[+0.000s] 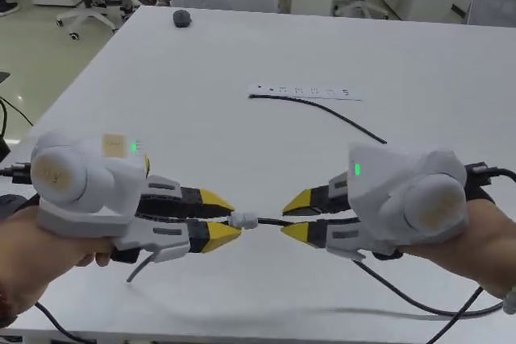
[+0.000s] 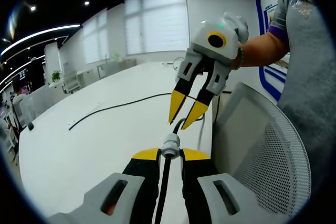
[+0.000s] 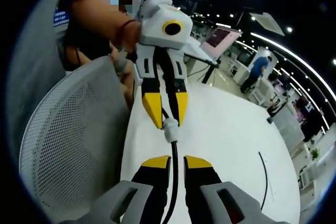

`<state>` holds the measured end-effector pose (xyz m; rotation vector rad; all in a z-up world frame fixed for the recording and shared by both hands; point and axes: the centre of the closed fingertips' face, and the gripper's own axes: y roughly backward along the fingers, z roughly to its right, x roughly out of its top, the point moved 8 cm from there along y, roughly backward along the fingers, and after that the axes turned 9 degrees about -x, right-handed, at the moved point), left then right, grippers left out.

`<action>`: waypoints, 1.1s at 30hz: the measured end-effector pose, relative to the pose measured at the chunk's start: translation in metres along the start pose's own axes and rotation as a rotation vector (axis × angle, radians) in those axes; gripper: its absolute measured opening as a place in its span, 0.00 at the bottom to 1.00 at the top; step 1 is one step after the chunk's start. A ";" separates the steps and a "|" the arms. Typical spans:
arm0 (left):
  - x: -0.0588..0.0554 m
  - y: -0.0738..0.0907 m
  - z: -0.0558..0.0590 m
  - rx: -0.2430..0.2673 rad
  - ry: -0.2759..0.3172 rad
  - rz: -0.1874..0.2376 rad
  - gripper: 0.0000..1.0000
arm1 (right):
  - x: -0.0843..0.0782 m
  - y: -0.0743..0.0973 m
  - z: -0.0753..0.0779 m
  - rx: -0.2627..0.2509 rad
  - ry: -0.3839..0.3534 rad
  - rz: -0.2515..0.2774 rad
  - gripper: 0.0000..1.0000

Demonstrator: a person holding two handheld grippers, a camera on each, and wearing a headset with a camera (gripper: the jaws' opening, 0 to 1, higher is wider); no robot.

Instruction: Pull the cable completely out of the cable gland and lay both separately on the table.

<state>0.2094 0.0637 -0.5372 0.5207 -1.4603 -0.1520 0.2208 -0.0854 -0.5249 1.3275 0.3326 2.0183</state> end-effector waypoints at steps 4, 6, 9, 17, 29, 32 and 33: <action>0.002 0.000 0.000 -0.003 -0.005 0.006 0.15 | 0.004 -0.005 0.001 0.010 0.023 0.000 0.05; 0.002 0.000 0.000 -0.004 -0.007 0.005 0.15 | 0.003 -0.005 0.000 0.016 0.029 -0.005 0.04; 0.001 0.001 0.000 -0.008 -0.007 0.004 0.15 | 0.004 -0.007 -0.002 0.030 0.022 -0.007 0.03; -0.001 0.000 0.001 -0.012 -0.004 0.001 0.15 | 0.005 -0.010 -0.005 0.034 0.056 -0.003 0.00; -0.007 0.005 -0.004 0.004 -0.007 -0.013 0.15 | -0.019 -0.004 0.001 0.021 0.044 -0.048 0.00; -0.009 0.006 -0.005 0.007 -0.005 -0.011 0.15 | -0.032 -0.002 0.002 0.014 0.033 -0.077 0.00; -0.009 0.007 -0.006 0.008 -0.005 -0.013 0.15 | -0.036 -0.001 0.002 0.014 0.031 -0.084 0.00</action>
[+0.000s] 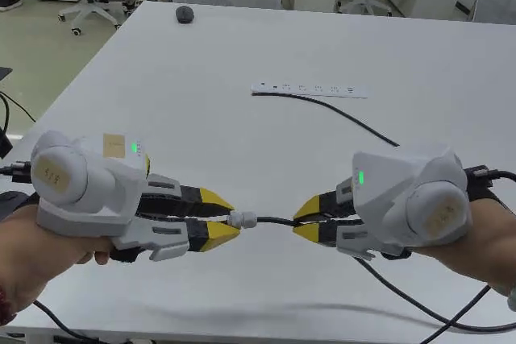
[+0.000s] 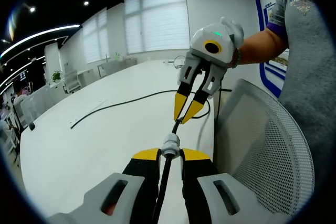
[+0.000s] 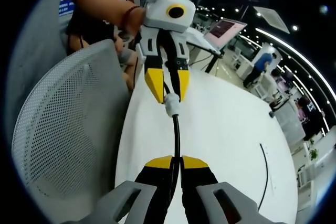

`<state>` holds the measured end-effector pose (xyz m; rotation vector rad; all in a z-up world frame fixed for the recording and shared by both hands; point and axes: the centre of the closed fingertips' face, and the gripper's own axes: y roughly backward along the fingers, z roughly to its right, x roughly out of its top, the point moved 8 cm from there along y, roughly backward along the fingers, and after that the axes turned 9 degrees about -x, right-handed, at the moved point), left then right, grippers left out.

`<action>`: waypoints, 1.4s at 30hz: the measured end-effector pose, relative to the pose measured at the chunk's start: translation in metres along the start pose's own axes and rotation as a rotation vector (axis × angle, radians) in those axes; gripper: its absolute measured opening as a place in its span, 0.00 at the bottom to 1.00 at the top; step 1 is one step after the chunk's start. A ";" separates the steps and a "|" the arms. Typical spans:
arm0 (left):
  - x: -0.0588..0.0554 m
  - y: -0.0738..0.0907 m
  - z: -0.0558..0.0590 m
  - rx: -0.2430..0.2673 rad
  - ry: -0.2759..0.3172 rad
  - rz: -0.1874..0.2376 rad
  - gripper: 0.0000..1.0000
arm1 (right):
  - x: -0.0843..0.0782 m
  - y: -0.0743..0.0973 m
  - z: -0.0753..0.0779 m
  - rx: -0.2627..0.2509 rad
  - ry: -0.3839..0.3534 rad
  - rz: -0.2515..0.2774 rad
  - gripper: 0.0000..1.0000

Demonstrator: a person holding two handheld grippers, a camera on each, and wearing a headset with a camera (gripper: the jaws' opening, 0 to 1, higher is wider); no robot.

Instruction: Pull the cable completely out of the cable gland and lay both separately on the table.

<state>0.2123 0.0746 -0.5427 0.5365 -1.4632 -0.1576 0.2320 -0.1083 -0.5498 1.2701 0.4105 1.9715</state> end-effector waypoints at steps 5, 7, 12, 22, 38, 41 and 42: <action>-0.001 0.001 -0.001 0.003 0.008 0.003 0.15 | -0.021 0.002 0.001 -0.006 -0.025 -0.053 0.00; -0.002 0.002 -0.002 0.005 0.009 0.003 0.15 | -0.027 0.002 0.002 -0.007 -0.032 -0.070 0.00; -0.002 0.002 -0.002 0.008 0.012 0.005 0.15 | -0.040 0.003 0.001 -0.008 -0.034 -0.108 0.00; -0.001 0.002 -0.002 0.011 0.023 0.023 0.15 | -0.049 0.005 -0.001 -0.003 -0.042 -0.139 0.00; 0.001 0.002 0.001 0.013 0.020 0.031 0.15 | -0.041 0.013 -0.002 -0.013 -0.073 -0.122 0.03; 0.001 0.001 0.002 0.009 0.016 0.030 0.15 | -0.028 0.014 0.001 -0.027 -0.087 -0.076 0.05; 0.002 0.001 0.002 0.009 0.016 0.031 0.15 | -0.022 0.015 0.001 -0.026 -0.084 -0.060 0.05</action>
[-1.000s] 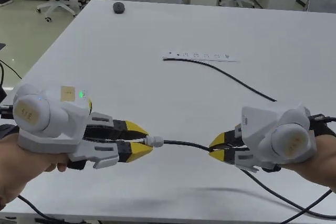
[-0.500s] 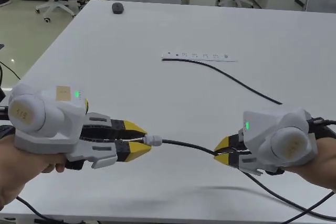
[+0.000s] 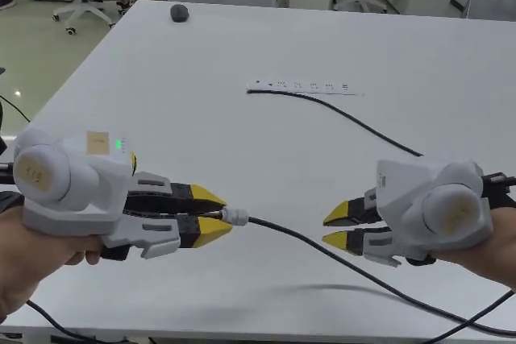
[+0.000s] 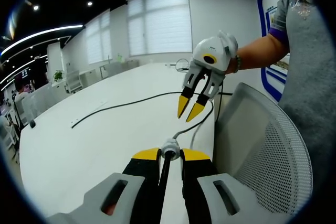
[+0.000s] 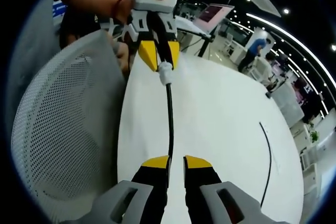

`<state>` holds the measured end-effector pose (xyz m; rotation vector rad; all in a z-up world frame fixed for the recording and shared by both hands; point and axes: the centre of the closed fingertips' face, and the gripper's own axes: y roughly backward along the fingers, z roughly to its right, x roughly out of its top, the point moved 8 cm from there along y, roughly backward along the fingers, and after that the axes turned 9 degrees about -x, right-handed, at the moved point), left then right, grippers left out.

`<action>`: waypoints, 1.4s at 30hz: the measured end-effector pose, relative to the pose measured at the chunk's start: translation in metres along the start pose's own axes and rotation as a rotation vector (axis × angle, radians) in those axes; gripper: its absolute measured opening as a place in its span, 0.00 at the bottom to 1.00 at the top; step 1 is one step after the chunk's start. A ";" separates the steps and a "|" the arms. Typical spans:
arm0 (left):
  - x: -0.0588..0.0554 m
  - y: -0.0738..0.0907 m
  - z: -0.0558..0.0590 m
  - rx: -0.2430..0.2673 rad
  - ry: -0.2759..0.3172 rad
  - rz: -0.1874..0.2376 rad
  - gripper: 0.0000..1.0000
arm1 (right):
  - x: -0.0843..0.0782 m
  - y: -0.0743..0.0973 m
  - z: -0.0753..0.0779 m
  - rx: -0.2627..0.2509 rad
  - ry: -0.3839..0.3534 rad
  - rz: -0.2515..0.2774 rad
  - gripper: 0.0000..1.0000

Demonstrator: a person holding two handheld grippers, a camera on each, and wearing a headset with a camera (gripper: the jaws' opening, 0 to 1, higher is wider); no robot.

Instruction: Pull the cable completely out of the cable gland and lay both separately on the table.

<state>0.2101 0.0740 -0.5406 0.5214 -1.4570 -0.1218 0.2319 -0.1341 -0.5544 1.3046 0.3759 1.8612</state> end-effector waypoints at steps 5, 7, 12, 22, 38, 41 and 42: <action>0.004 -0.001 0.001 -0.008 -0.008 0.006 0.15 | 0.042 0.000 0.000 0.004 0.024 0.136 0.05; 0.006 -0.001 0.002 -0.010 -0.012 0.009 0.15 | 0.053 -0.003 -0.002 0.012 0.048 0.155 0.07; 0.009 -0.001 0.002 -0.014 -0.019 0.012 0.15 | 0.063 -0.017 -0.008 0.043 0.097 0.150 0.07; 0.010 -0.001 0.003 -0.028 -0.022 0.018 0.15 | 0.069 -0.025 -0.010 0.056 0.160 0.145 0.05; 0.011 0.000 0.006 -0.041 -0.023 0.028 0.15 | 0.063 -0.020 -0.014 0.059 0.216 0.149 0.00; 0.010 0.002 0.006 -0.035 -0.025 0.031 0.15 | 0.058 -0.018 -0.012 0.055 0.203 0.141 0.00; 0.010 0.002 0.006 -0.033 -0.024 0.030 0.15 | 0.056 -0.017 -0.012 0.053 0.200 0.137 0.00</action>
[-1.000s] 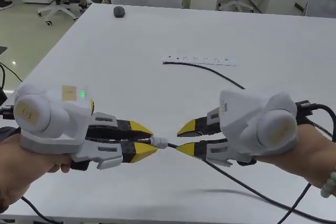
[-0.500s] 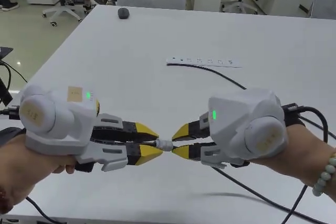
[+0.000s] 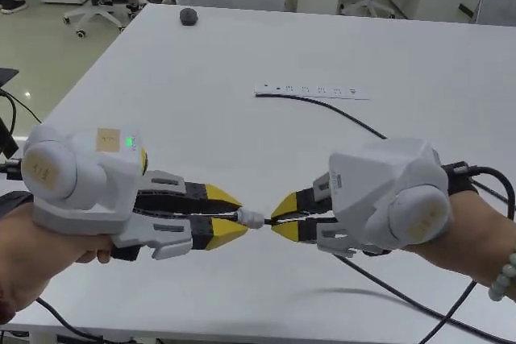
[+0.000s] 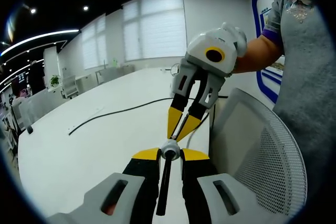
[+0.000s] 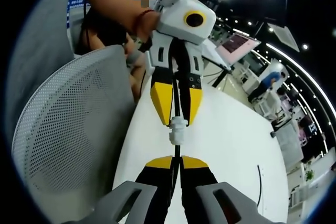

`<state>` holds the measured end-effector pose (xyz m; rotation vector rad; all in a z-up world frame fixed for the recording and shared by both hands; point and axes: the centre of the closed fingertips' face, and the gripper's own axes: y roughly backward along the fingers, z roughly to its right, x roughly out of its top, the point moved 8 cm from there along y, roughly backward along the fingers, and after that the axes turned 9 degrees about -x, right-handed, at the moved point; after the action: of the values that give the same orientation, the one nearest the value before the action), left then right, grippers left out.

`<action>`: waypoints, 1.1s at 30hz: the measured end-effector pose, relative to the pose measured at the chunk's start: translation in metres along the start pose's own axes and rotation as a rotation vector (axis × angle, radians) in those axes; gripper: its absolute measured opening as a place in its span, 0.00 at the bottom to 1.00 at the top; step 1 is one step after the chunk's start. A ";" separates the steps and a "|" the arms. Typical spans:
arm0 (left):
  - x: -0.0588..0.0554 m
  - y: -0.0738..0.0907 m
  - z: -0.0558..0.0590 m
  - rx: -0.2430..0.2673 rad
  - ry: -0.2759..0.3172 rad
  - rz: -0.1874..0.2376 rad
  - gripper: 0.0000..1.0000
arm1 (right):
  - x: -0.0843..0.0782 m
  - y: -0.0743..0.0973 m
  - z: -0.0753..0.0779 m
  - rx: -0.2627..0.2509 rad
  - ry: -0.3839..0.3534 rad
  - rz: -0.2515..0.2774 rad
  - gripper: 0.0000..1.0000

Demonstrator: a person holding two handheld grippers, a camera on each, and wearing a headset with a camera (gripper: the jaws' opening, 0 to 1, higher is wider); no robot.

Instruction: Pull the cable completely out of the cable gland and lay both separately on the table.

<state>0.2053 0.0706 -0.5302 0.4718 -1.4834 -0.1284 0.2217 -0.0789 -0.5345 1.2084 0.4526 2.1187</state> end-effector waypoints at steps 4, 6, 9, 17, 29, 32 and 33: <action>-0.002 0.002 -0.001 0.005 0.004 -0.003 0.15 | -0.010 0.004 0.000 -0.006 -0.011 -0.023 0.00; -0.004 0.003 -0.002 0.009 0.009 -0.002 0.15 | -0.014 0.005 0.000 -0.008 -0.018 -0.032 0.00; -0.006 0.005 -0.003 0.012 0.017 -0.001 0.15 | -0.024 0.009 0.001 -0.016 -0.034 -0.055 0.00; -0.005 0.003 -0.007 0.010 0.034 0.014 0.15 | -0.034 0.014 0.003 -0.031 -0.061 -0.077 0.00; -0.003 0.003 -0.010 0.018 0.064 0.054 0.15 | -0.036 0.014 0.004 -0.036 -0.089 -0.090 0.00; -0.004 0.003 -0.011 0.017 0.067 0.050 0.15 | -0.031 0.016 0.008 -0.049 -0.105 -0.068 0.00; -0.004 0.003 -0.011 0.016 0.067 0.049 0.15 | -0.029 0.016 0.009 -0.050 -0.118 -0.057 0.00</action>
<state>0.2148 0.0771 -0.5332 0.4485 -1.4301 -0.0619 0.2338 -0.1106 -0.5386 1.2688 0.3742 1.9869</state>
